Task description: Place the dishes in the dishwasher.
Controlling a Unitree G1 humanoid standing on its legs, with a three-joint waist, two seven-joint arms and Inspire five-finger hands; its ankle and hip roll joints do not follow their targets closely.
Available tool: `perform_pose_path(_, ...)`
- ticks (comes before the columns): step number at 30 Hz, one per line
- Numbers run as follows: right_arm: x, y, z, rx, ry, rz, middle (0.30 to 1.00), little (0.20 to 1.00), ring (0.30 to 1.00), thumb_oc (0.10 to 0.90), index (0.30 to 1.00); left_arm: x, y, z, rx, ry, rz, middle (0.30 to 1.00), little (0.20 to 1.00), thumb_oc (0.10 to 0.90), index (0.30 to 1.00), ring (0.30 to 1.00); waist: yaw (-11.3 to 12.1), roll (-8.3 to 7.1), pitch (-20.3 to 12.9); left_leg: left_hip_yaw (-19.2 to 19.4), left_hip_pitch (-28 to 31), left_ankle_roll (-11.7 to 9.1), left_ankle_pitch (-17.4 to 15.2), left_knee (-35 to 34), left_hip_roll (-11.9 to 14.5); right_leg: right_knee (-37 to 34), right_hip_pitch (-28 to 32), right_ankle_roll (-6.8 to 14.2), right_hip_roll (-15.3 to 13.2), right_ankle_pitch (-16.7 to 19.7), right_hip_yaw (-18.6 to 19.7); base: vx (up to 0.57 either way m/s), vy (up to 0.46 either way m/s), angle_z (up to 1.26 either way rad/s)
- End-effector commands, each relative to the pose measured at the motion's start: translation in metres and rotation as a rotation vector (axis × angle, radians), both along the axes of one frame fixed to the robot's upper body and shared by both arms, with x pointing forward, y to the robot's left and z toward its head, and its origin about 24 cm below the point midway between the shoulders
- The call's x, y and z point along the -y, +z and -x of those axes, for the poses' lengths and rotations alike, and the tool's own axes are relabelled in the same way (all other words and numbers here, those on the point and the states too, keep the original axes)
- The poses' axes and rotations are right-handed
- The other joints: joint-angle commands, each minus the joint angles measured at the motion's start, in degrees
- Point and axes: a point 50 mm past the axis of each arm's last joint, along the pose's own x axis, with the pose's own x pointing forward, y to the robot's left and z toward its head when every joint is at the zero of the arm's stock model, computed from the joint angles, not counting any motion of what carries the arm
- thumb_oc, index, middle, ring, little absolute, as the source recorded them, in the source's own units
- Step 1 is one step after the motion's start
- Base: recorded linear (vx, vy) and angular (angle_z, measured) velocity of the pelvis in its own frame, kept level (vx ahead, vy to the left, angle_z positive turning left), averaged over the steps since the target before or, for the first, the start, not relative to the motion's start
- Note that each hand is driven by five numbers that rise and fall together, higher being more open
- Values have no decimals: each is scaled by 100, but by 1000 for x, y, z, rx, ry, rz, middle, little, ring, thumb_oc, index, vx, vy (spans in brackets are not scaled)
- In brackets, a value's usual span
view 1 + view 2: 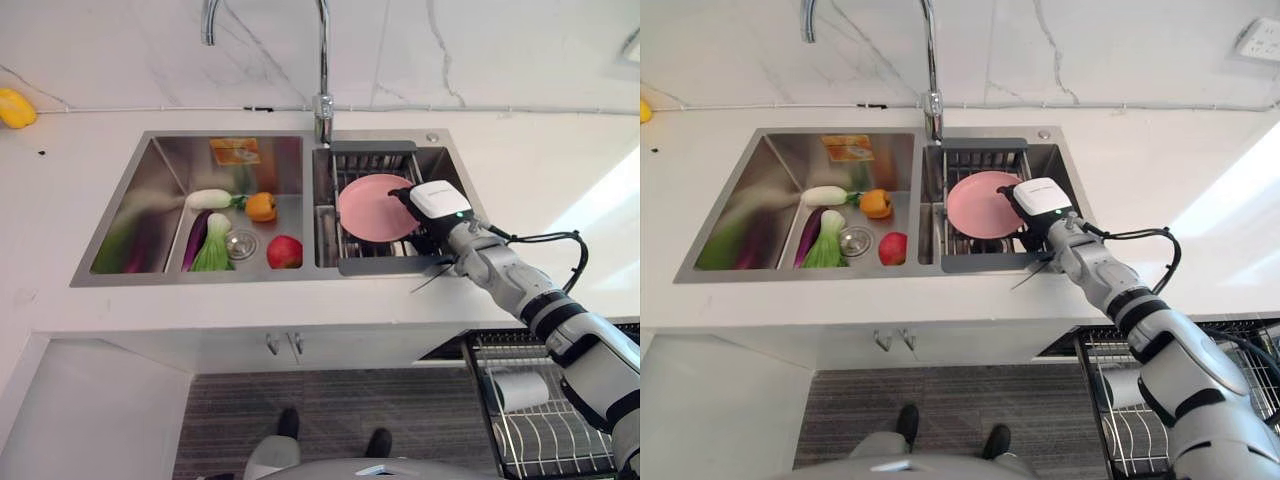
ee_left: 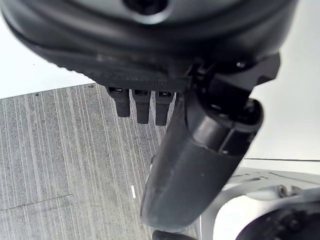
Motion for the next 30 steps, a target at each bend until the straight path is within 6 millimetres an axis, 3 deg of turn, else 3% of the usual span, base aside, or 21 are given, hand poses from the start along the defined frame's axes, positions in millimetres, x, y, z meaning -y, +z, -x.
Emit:
perform_pose_path(1, 10, 45, -13, 262, -71, -13, 900, 900, 900, 800, 900, 7, -1, -20, 8, -159, -36, 900, 900, 800, 900, 900, 227, 306, 52, -652, 48, -209, -327, -127, 312, 101, 187, 541, -493, -409, -39, 0, 0, 0)
perform_pose_path(21, -9, 36, -7, 306, 74, 161, 900, 900, 900, 800, 900, 4, 0, -23, 15, -229, -66, 900, 900, 800, 900, 900, 348, 301, 16, -733, 49, -237, -351, -127, 325, 101, 236, 543, -488, -469, -133, 1, -3, 1)
perform_pose_path(22, -10, 35, -6, 303, 83, 168, 300, 300, 300, 400, 300, 4, 0, -23, 14, -228, -66, 900, 900, 800, 900, 900, 349, 301, 13, -741, 49, -240, -353, -127, 327, 101, 240, 542, -486, -474, -143, 10, -19, 9)
perform_pose_path(30, -9, 29, -9, 306, 28, 96, 300, 300, 300, 400, 300, 5, 1, -27, 18, -323, -91, 900, 900, 800, 900, 900, 350, 288, -4, -749, 53, -238, -365, -127, 340, 101, 245, 531, -464, -486, -146, 6, -4, 3)
